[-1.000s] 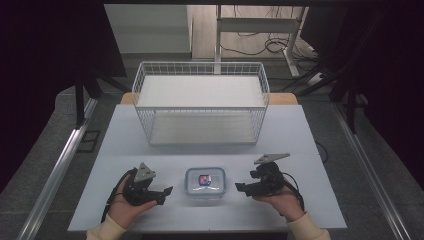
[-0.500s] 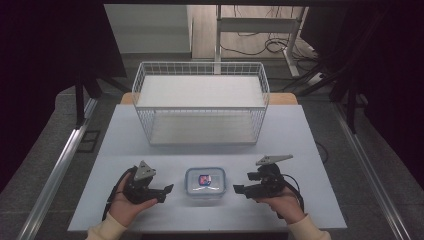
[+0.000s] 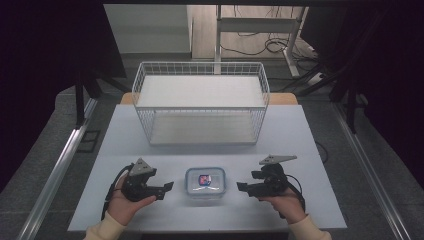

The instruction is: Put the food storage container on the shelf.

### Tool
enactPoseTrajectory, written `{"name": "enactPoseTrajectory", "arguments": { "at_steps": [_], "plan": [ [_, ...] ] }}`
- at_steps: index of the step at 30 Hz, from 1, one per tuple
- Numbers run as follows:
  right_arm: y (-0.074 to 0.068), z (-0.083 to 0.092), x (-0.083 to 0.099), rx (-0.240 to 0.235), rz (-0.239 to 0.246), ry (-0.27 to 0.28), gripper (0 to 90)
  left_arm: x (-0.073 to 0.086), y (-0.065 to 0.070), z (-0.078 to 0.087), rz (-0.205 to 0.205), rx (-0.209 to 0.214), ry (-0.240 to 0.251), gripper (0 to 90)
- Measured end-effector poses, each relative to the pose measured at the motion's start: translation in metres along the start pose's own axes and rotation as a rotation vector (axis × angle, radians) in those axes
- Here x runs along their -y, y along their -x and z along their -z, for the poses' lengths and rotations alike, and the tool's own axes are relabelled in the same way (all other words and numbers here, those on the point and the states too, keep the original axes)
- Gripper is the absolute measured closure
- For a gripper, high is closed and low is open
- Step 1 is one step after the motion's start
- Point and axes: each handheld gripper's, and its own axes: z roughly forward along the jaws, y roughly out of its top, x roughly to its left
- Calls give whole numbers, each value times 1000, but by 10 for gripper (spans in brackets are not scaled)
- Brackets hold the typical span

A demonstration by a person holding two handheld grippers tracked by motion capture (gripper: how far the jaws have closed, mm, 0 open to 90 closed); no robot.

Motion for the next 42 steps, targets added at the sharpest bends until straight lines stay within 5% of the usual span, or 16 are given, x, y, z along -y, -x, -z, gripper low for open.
{"name": "enactPoseTrajectory", "arguments": {
  "at_steps": [5, 11, 16, 22, 33, 39, 42],
  "plan": [
    [-2, -2, -2, -16, -20, 24, 237, -7, -2, 2, 99, 95, 22, 190],
    [-1, -2, -4, -57, -64, 29, 228, -11, -2, 0, 132, 140, 12, 189],
    [-5, -15, -6, -105, -75, -8, 212, -14, -7, -5, 215, 229, 14, 187],
    [-5, -25, -11, -127, -107, -23, 206, -17, -9, -13, 246, 240, -2, 187],
    [-13, -52, -28, -187, -143, -43, 205, -21, -4, -44, 318, 336, -65, 161],
    [-15, -55, -23, -197, -166, -47, 205, -18, -3, -43, 313, 343, -71, 161],
    [-16, -56, -21, -194, -182, -44, 205, -15, -3, -44, 344, 375, -61, 162]
  ]
}}
